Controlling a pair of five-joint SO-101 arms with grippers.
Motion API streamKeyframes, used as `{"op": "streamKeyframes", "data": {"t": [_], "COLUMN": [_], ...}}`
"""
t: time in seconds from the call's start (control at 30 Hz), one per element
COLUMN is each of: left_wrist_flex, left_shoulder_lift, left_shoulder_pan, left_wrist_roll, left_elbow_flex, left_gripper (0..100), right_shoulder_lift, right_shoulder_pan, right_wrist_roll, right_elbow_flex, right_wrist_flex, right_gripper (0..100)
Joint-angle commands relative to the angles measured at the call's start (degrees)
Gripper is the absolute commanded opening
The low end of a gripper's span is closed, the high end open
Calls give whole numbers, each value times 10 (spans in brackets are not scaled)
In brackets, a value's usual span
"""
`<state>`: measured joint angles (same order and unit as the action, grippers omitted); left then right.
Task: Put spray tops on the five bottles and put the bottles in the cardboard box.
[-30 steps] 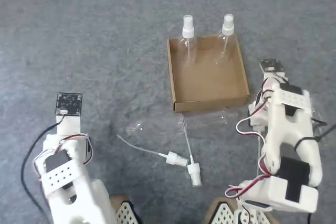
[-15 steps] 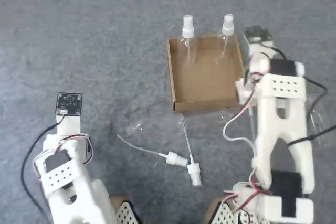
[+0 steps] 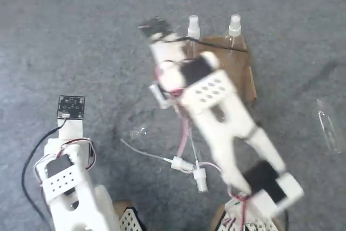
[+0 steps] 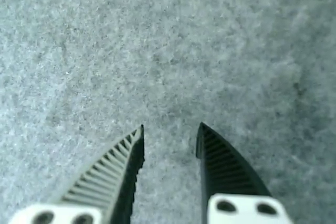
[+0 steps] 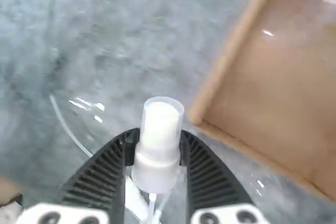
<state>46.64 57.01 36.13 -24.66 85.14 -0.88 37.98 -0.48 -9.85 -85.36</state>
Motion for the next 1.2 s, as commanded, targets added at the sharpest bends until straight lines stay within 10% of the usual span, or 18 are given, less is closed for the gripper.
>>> {"op": "streamKeyframes", "data": {"t": [0.0, 0.53, 1.17], "left_wrist_flex": [-11, -11, -13], "left_shoulder_lift": [2, 2, 2], "left_shoulder_pan": [0, 0, 0], "left_wrist_roll": [-4, -4, -4], "left_elbow_flex": [0, 0, 4], "left_gripper": [152, 152, 152], "right_shoulder_lift": [-116, -451, -516], "right_shoulder_pan": [35, 9, 55], "right_wrist_roll": [-17, -17, -135], "right_elbow_flex": [-156, -491, -565], "right_wrist_flex": [13, -52, -77], "right_gripper": [6, 9, 10]}}
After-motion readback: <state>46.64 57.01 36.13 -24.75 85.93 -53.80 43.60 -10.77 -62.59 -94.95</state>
